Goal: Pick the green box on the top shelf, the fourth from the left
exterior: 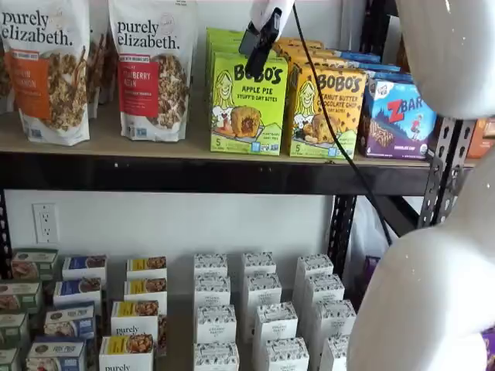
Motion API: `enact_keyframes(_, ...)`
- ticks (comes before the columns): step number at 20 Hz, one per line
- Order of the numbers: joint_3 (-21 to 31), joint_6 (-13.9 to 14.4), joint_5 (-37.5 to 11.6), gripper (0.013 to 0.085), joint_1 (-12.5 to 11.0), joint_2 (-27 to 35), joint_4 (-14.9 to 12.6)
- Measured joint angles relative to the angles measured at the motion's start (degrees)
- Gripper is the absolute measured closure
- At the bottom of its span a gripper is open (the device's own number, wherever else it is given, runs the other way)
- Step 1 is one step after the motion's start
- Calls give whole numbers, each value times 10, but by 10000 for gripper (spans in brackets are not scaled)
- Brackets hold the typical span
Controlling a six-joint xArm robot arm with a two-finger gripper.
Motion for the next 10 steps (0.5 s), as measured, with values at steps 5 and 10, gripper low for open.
enact_keyframes(5, -9, 1, 19, 130, 3, 11, -15)
enact_keyframes(10, -8, 2, 25, 130, 8, 16, -30)
